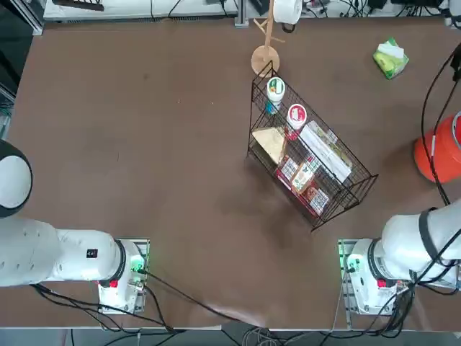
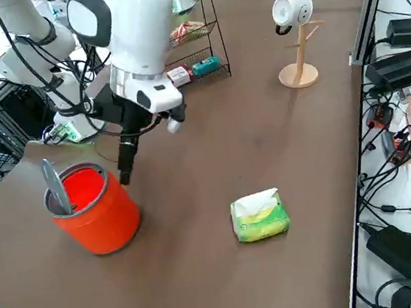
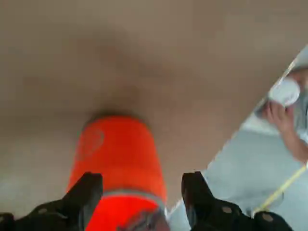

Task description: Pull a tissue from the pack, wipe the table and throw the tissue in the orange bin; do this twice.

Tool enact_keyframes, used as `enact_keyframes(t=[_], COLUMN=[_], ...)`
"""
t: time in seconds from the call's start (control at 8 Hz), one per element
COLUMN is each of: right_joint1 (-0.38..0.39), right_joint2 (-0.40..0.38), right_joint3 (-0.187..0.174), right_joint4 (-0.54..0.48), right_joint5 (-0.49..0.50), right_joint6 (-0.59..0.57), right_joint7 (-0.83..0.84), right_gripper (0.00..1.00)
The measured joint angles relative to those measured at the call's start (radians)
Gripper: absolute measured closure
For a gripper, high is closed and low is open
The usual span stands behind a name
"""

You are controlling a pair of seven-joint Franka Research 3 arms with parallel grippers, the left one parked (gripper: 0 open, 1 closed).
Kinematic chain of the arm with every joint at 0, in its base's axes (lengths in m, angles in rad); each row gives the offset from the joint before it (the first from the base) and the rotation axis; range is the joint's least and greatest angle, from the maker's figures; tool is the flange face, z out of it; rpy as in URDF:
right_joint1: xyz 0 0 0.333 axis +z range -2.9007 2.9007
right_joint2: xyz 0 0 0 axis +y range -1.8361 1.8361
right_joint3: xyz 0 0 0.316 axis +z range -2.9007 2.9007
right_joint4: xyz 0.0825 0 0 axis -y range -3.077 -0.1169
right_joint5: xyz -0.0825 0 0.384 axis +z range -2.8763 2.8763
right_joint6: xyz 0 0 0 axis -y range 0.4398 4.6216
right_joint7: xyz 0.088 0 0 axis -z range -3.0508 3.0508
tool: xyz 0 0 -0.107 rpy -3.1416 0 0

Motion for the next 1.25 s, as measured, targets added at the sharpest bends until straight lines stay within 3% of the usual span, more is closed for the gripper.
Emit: enact_keyframes(t=[0.38, 0.88, 1.25], right_joint1=[0.004, 0.027, 0.075], right_joint2=[0.087, 0.312, 0.394], right_joint3=[0.007, 0.046, 0.063], right_joint4=[0.009, 0.173, 0.196], right_joint5=[0.050, 0.051, 0.051], right_joint6=[0.241, 0.407, 0.533], right_joint7=[-0.012, -0.221, -0.236], right_gripper=[0.00, 0.03, 0.06])
